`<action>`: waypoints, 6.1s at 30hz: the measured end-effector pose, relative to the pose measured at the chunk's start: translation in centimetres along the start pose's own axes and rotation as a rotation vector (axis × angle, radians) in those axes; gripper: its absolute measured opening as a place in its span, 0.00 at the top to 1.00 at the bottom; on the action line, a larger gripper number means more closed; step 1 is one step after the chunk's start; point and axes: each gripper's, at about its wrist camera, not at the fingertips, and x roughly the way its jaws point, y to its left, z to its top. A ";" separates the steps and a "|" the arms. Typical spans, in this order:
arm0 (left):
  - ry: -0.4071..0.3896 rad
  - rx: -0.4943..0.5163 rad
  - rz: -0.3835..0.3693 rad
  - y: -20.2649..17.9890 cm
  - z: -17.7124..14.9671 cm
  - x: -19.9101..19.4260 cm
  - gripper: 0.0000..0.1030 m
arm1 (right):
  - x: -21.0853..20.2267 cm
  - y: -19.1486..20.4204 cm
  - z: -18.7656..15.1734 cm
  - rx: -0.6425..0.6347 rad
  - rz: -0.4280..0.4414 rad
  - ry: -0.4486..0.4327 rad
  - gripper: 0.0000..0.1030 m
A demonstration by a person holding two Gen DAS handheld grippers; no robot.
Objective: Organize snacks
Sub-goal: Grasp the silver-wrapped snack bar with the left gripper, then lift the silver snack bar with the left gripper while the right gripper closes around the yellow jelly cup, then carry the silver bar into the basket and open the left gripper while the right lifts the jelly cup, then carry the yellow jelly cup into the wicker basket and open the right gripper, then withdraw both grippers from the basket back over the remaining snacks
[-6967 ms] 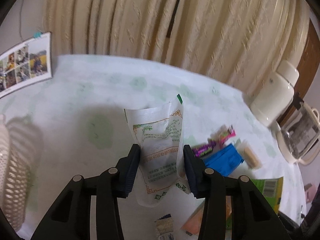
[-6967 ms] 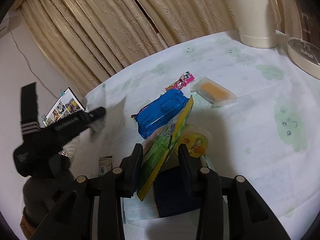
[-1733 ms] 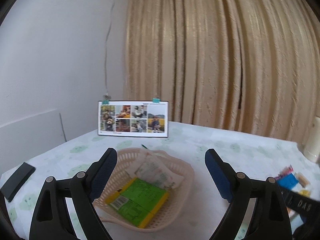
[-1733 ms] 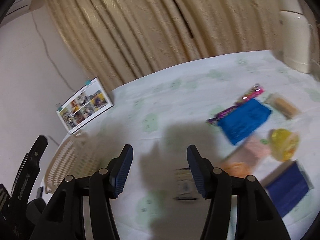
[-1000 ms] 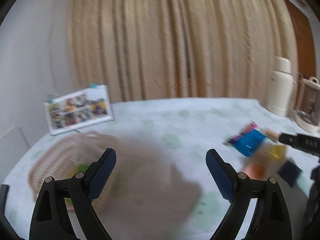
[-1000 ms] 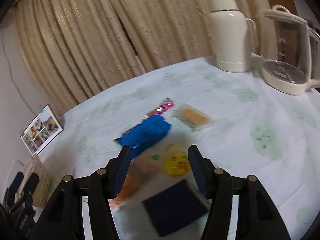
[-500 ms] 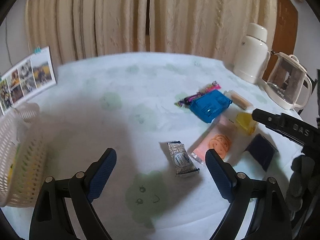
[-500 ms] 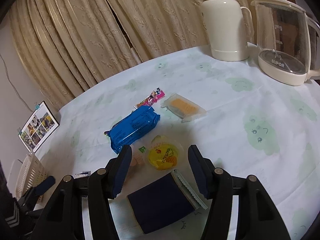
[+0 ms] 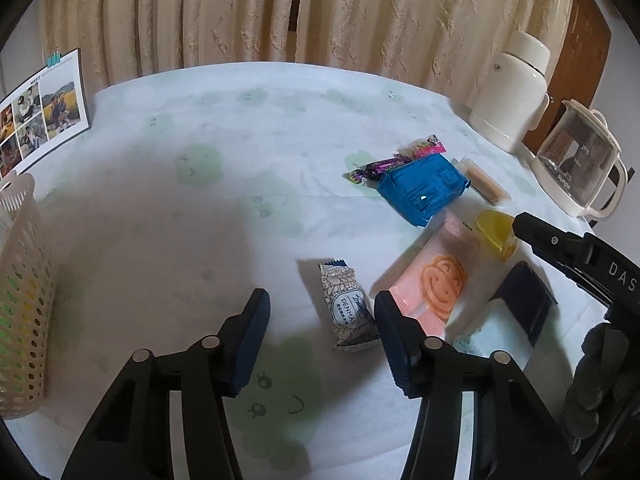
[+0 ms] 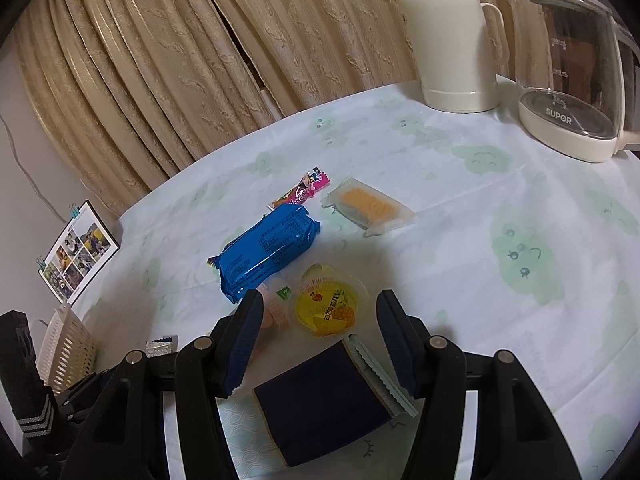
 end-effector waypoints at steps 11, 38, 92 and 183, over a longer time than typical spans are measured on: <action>-0.019 -0.016 -0.066 0.2 0.0 -0.6 0.79 | 0.3 0.1 -0.3 -0.003 -0.008 0.009 0.45; -0.205 -0.032 -0.013 1.0 0.2 -5.5 0.80 | 2.6 0.6 0.0 -0.062 -0.057 0.073 0.58; -0.552 -0.536 0.577 14.5 -2.1 -15.2 0.29 | -1.2 8.0 -0.7 -0.162 0.204 -0.029 0.58; -0.662 -0.617 0.520 16.8 -4.6 -18.2 0.17 | 0.3 19.2 -5.3 -0.222 0.364 0.132 0.35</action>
